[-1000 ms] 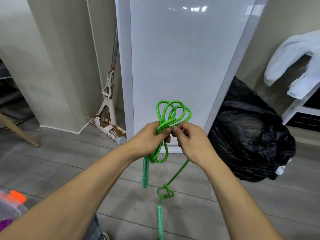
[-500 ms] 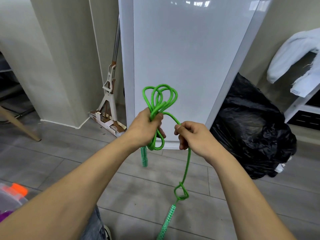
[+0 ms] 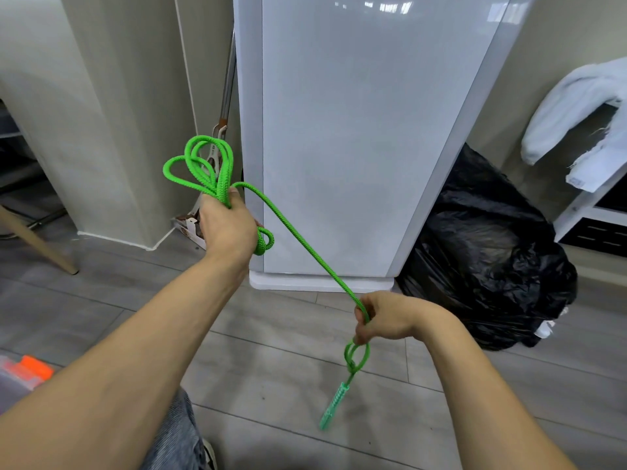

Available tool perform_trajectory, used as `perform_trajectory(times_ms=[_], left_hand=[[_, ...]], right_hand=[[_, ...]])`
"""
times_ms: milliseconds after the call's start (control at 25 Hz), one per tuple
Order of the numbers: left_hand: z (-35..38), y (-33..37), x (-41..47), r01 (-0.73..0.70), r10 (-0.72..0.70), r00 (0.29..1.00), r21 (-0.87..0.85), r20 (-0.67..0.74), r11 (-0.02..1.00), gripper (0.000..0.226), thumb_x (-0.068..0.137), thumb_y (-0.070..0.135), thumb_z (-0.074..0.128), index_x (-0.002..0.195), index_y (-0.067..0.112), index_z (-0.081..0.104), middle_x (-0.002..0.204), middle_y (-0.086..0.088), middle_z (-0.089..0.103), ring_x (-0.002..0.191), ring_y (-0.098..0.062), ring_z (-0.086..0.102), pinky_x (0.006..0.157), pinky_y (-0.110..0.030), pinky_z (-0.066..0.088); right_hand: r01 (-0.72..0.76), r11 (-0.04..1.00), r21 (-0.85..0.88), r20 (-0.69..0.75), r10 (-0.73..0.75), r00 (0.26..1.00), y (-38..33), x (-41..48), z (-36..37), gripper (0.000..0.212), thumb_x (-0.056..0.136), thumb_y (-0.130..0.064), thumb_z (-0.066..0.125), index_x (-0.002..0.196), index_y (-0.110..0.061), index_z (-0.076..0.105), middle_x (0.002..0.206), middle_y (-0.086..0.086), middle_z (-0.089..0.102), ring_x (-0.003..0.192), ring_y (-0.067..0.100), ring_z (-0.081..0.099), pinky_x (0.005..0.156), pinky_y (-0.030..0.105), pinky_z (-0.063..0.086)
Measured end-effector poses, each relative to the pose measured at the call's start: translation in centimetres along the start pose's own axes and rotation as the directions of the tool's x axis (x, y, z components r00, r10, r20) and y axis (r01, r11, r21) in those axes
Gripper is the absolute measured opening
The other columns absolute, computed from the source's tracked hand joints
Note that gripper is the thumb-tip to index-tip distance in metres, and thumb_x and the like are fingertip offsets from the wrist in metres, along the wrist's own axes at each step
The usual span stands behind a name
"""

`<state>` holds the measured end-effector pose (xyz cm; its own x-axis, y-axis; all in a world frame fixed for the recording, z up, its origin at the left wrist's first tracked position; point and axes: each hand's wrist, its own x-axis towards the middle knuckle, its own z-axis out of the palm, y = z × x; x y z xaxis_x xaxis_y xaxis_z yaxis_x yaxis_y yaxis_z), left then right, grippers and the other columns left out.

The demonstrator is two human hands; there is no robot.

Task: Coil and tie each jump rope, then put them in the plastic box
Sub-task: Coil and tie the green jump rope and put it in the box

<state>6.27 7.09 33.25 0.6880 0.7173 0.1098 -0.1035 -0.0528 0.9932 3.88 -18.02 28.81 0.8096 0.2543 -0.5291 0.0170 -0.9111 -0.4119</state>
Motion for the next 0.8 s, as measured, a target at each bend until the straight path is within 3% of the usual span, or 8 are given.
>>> perform_trajectory(times_ms=[160,240,320,400,520,600,680,800], left_hand=[[-0.6,-0.4,1.5,-0.012,0.013,0.993,0.016,-0.116,1.0,0.026,0.098,0.033,0.045,0.106,0.009,0.052,0.104,-0.015,0.064,0.099,-0.038,0.063,0.089,-0.049,0.052],[-0.9,-0.5,2.1,-0.009,0.004,0.989,-0.036,-0.147,0.999,0.026,0.093,0.038,0.045,0.103,0.016,0.05,0.112,-0.019,0.064,0.103,-0.04,0.063,0.091,-0.055,0.051],[-1.2,-0.4,2.4,-0.006,0.001,0.989,-0.036,-0.15,0.999,0.025,0.087,0.043,0.043,0.098,0.021,0.046,0.111,-0.019,0.064,0.101,-0.041,0.064,0.09,-0.057,0.052],[-1.1,-0.6,2.4,-0.001,0.001,0.992,0.004,-0.127,1.0,0.025,0.087,0.046,0.042,0.097,0.022,0.045,0.108,-0.018,0.065,0.099,-0.041,0.064,0.089,-0.057,0.052],[-0.8,-0.9,2.2,-0.006,0.014,0.997,0.102,-0.076,0.995,0.027,0.095,0.04,0.044,0.1,0.014,0.05,0.099,-0.014,0.063,0.092,-0.037,0.064,0.086,-0.048,0.053],[-0.4,-1.1,1.8,-0.015,0.013,1.0,0.11,0.019,0.994,0.025,0.099,0.032,0.046,0.102,0.008,0.051,0.086,-0.011,0.06,0.073,-0.031,0.064,0.074,-0.042,0.055],[0.0,-1.3,1.1,-0.019,0.003,0.99,0.116,0.138,0.993,0.019,0.1,0.026,0.047,0.098,0.008,0.051,0.073,-0.007,0.056,0.053,-0.023,0.059,0.061,-0.036,0.053],[0.6,-1.6,0.0,-0.021,-0.026,0.941,0.135,0.338,0.991,0.018,0.1,0.022,0.051,0.085,0.01,0.052,0.065,-0.005,0.054,0.044,-0.019,0.054,0.059,-0.045,0.054]], right_hand=[[-0.095,0.985,-0.146,-0.122,0.077,0.99,1.5,1.0,0.4,0.013,0.086,-0.011,0.068,0.088,-0.023,0.061,0.097,0.0,0.064,0.086,0.018,0.06,0.067,0.024,0.047],[-0.139,0.977,-0.164,-0.109,0.122,0.987,2.2,1.4,0.5,0.007,0.091,-0.014,0.064,0.09,-0.021,0.066,0.092,0.001,0.065,0.085,0.018,0.06,0.063,0.022,0.046],[-0.18,0.969,-0.171,-0.098,0.165,0.981,2.9,1.7,0.8,0.013,0.097,-0.022,0.059,0.098,-0.017,0.07,0.099,0.004,0.067,0.09,0.02,0.06,0.072,0.025,0.049],[-0.185,0.982,-0.04,-0.094,0.181,0.979,3.6,2.3,1.0,0.023,0.102,-0.025,0.05,0.092,-0.017,0.069,0.101,0.008,0.068,0.09,0.022,0.063,0.081,0.032,0.052],[-0.133,0.939,0.316,-0.13,0.182,0.975,3.1,2.6,0.6,0.028,0.102,-0.022,0.05,0.082,-0.013,0.067,0.079,0.008,0.067,0.07,0.02,0.066,0.059,0.031,0.058],[-0.031,0.885,0.465,-0.227,0.153,0.962,2.1,2.1,-0.3,0.02,0.098,-0.016,0.059,0.087,-0.007,0.073,0.076,0.009,0.067,0.064,0.016,0.064,0.052,0.025,0.053],[0.089,0.803,0.589,-0.306,0.119,0.945,0.9,1.0,-1.4,0.008,0.092,-0.009,0.068,0.094,-0.004,0.075,0.077,0.011,0.068,0.059,0.013,0.06,0.051,0.023,0.048],[0.206,0.603,0.771,-0.343,0.121,0.932,-0.6,-0.8,-2.5,0.02,0.082,0.003,0.074,0.1,-0.004,0.074,0.072,0.01,0.067,0.051,0.01,0.055,0.045,0.02,0.042]])
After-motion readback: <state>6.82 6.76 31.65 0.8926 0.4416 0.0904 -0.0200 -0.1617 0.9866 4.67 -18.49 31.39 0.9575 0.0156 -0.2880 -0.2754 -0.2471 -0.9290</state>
